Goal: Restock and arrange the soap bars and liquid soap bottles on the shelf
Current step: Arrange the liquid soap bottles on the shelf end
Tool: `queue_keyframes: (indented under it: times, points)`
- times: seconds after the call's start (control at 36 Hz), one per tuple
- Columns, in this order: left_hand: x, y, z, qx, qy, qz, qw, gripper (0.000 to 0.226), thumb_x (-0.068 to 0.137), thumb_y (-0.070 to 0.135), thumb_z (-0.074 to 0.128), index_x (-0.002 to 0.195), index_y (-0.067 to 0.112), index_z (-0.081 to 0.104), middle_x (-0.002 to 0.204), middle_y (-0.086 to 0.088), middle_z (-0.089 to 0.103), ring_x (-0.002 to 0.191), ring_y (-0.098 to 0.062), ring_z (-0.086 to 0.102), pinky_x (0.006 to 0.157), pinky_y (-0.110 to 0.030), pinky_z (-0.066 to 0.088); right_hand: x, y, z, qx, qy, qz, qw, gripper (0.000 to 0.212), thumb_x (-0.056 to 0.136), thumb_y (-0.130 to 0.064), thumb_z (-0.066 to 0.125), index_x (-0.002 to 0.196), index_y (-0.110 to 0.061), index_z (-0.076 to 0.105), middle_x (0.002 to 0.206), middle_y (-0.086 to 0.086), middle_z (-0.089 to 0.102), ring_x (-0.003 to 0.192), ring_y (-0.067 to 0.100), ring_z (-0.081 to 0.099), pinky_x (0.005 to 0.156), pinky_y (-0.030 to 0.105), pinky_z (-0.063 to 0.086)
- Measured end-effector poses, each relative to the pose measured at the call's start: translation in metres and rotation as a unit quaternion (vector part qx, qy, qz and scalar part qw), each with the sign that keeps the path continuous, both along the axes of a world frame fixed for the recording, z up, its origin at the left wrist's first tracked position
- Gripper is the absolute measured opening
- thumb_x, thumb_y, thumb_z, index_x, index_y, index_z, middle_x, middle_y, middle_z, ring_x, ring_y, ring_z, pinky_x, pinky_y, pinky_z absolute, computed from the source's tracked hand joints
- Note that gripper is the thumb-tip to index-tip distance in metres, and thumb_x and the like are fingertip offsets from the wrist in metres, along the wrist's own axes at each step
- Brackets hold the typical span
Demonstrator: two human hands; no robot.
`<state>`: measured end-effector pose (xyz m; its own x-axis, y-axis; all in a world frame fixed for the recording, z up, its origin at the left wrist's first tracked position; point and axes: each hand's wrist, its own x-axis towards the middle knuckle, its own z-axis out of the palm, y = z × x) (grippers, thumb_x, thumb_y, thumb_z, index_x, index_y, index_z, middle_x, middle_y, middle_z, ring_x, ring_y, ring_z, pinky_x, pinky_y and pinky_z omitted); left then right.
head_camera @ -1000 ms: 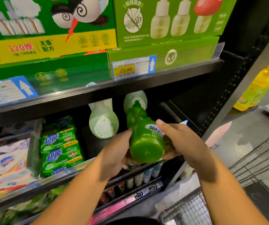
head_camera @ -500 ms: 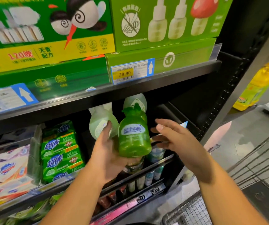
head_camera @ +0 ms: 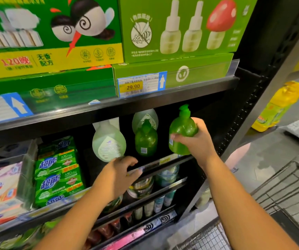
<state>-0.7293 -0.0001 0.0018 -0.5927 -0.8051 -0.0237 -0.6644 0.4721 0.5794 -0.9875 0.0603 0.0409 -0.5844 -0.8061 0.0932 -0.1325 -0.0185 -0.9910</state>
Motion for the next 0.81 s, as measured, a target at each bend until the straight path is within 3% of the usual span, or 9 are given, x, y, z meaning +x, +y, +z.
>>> queue_keyframes:
  times: [0.06, 0.11, 0.19, 0.31, 0.42, 0.5, 0.61, 0.75, 0.81]
  points:
    - [0.009, -0.004, -0.023, -0.067, -0.064, -0.022, 0.995, 0.043, 0.096, 0.055, 0.044, 0.119, 0.026, 0.065, 0.113, 0.005, 0.065, 0.105, -0.020, 0.062, 0.085, -0.037, 0.054, -0.009, -0.019, -0.012, -0.002, 0.079, -0.024, 0.997, 0.066, 0.056, -0.022, 0.096, 0.110, -0.025, 0.059, 0.096, -0.015, 0.067, 0.088, 0.002, 0.067, 0.073, 0.021, 0.052]
    - [0.016, -0.007, -0.042, -0.129, -0.100, -0.023, 0.986, 0.019, 0.094, 0.036, 0.056, 0.112, 0.031, 0.063, 0.101, 0.003, 0.066, 0.095, -0.025, 0.064, 0.069, -0.039, 0.057, -0.016, -0.037, -0.023, 0.039, 0.147, -0.036, 0.988, 0.072, 0.047, -0.035, 0.097, 0.107, -0.035, 0.057, 0.098, -0.019, 0.064, 0.092, 0.001, 0.064, 0.081, 0.022, 0.051]
    - [0.016, -0.013, -0.056, -0.127, -0.093, -0.014, 0.988, 0.059, 0.074, 0.000, 0.073, 0.112, 0.038, 0.052, 0.094, 0.005, 0.068, 0.089, -0.024, 0.067, 0.059, -0.037, 0.059, -0.029, -0.058, -0.042, 0.023, 0.172, 0.016, 0.985, 0.077, 0.044, -0.021, 0.100, 0.107, -0.027, 0.057, 0.102, -0.017, 0.060, 0.093, -0.007, 0.059, 0.086, 0.022, 0.045]
    - [0.013, -0.010, -0.052, -0.098, -0.034, 0.003, 0.995, 0.050, 0.087, 0.014, 0.053, 0.126, 0.044, 0.046, 0.111, 0.002, 0.069, 0.106, -0.024, 0.065, 0.081, -0.042, 0.058, -0.043, -0.068, -0.066, 0.005, 0.199, 0.015, 0.980, 0.072, 0.038, -0.020, 0.100, 0.102, -0.014, 0.067, 0.099, 0.010, 0.069, 0.088, 0.014, 0.068, 0.081, 0.042, 0.055]
    - [0.013, -0.005, -0.042, -0.091, -0.045, 0.002, 0.995, 0.028, 0.096, 0.021, 0.050, 0.116, 0.034, 0.065, 0.115, 0.004, 0.067, 0.109, -0.019, 0.061, 0.091, -0.035, 0.052, -0.046, -0.064, -0.066, 0.168, 0.256, -0.019, 0.952, 0.088, 0.049, -0.050, 0.089, 0.129, -0.035, 0.056, 0.116, 0.007, 0.065, 0.102, 0.025, 0.064, 0.089, 0.040, 0.054]
    - [0.014, -0.007, -0.048, -0.039, -0.020, 0.020, 0.999, 0.045, 0.087, 0.025, 0.041, 0.126, 0.047, 0.050, 0.120, 0.004, 0.067, 0.116, -0.021, 0.062, 0.093, -0.041, 0.054, -0.055, -0.072, -0.070, 0.184, 0.278, -0.010, 0.943, 0.081, 0.057, -0.041, 0.088, 0.131, -0.038, 0.053, 0.115, 0.003, 0.066, 0.102, 0.024, 0.064, 0.089, 0.041, 0.056]
    - [0.012, -0.007, -0.044, -0.075, -0.070, 0.019, 0.994, 0.040, 0.098, 0.022, 0.050, 0.131, 0.042, 0.061, 0.128, 0.012, 0.061, 0.121, -0.018, 0.057, 0.091, -0.039, 0.053, -0.054, -0.099, -0.068, 0.155, 0.277, -0.009, 0.948, 0.053, 0.067, -0.032, 0.083, 0.115, -0.031, 0.060, 0.107, 0.000, 0.070, 0.100, 0.022, 0.068, 0.089, 0.043, 0.057]
    - [0.008, -0.004, -0.040, -0.092, -0.105, 0.027, 0.990, 0.043, 0.099, 0.021, 0.050, 0.133, 0.047, 0.056, 0.118, 0.011, 0.061, 0.116, -0.019, 0.056, 0.084, -0.038, 0.054, -0.051, -0.123, -0.050, 0.179, 0.285, 0.007, 0.941, 0.097, 0.074, -0.036, 0.085, 0.152, -0.015, 0.032, 0.124, 0.010, 0.067, 0.116, 0.030, 0.062, 0.095, 0.032, 0.047]
    - [0.008, -0.004, -0.040, -0.095, -0.106, 0.024, 0.990, 0.042, 0.099, 0.021, 0.050, 0.133, 0.046, 0.056, 0.115, 0.011, 0.060, 0.114, -0.019, 0.057, 0.082, -0.038, 0.054, -0.048, -0.122, -0.045, 0.206, 0.271, 0.014, 0.940, 0.100, 0.079, -0.039, 0.081, 0.156, -0.012, 0.023, 0.132, 0.014, 0.061, 0.121, 0.032, 0.058, 0.098, 0.033, 0.044]
